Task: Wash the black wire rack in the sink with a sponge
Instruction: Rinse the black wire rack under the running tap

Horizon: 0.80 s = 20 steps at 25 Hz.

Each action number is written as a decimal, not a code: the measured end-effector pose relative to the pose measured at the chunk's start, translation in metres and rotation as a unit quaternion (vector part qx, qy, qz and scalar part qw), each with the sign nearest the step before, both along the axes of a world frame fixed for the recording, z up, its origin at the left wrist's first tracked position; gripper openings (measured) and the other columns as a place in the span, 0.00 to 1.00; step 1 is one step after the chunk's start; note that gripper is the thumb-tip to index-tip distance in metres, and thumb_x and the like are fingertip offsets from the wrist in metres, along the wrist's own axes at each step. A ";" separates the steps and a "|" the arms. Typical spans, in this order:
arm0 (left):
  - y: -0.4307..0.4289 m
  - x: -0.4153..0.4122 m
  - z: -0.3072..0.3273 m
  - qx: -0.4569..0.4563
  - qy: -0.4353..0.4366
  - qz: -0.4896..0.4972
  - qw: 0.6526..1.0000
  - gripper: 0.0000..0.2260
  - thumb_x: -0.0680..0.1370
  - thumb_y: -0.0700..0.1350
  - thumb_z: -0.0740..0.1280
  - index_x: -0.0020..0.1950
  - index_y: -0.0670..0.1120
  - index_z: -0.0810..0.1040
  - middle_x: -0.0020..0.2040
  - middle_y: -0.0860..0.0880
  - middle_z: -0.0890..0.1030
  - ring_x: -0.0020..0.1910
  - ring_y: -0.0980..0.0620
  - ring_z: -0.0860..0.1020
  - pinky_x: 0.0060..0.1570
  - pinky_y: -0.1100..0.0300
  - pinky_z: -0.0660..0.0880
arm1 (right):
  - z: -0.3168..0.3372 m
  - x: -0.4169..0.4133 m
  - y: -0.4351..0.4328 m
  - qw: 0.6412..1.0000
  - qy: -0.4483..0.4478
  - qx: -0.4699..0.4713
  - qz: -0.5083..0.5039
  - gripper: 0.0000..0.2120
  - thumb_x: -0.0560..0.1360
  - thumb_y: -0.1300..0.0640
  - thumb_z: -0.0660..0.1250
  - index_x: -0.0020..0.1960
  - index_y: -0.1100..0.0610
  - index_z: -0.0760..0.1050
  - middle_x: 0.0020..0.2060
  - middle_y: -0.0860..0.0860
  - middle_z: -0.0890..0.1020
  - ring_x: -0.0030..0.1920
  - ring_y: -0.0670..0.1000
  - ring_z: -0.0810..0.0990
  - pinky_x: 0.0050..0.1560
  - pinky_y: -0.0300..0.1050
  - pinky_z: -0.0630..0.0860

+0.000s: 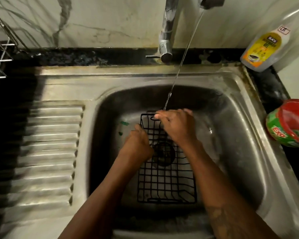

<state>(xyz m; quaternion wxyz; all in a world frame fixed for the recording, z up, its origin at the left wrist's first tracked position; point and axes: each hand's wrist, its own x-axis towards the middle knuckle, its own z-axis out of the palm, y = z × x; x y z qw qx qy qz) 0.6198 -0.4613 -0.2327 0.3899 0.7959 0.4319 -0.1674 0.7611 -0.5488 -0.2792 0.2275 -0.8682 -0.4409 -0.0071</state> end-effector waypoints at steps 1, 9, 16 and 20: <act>0.000 0.001 0.001 0.000 -0.004 0.015 1.000 0.24 0.73 0.36 0.74 0.62 0.44 0.64 0.51 0.46 0.75 0.53 0.45 0.79 0.51 0.55 0.80 | 0.004 0.012 -0.012 1.000 0.013 -0.011 -0.020 0.12 0.82 0.44 0.63 0.56 0.46 0.83 0.42 0.46 0.86 0.39 0.47 0.81 0.46 0.45 0.76; -0.006 0.008 -0.002 0.008 -0.006 0.006 1.000 0.22 0.75 0.39 0.72 0.57 0.48 0.59 0.44 0.50 0.67 0.48 0.49 0.74 0.45 0.59 0.76 | -0.002 -0.017 0.041 0.997 0.011 -0.044 0.071 0.11 0.80 0.52 0.64 0.57 0.45 0.84 0.54 0.46 0.86 0.56 0.52 0.82 0.70 0.59 0.64; -0.007 0.007 0.000 -0.057 -0.015 0.049 0.997 0.24 0.73 0.36 0.74 0.57 0.48 0.61 0.50 0.45 0.74 0.52 0.41 0.81 0.49 0.48 0.83 | 0.004 0.028 -0.028 0.997 0.057 -0.001 -0.043 0.10 0.81 0.47 0.64 0.57 0.47 0.83 0.45 0.44 0.86 0.42 0.47 0.82 0.54 0.49 0.77; -0.010 0.007 0.000 -0.068 -0.017 0.065 0.995 0.26 0.73 0.36 0.73 0.64 0.46 0.61 0.46 0.48 0.69 0.51 0.40 0.81 0.48 0.48 0.83 | -0.002 -0.005 0.024 0.998 0.026 -0.041 0.036 0.11 0.81 0.50 0.64 0.59 0.43 0.82 0.56 0.43 0.85 0.58 0.49 0.79 0.73 0.60 0.59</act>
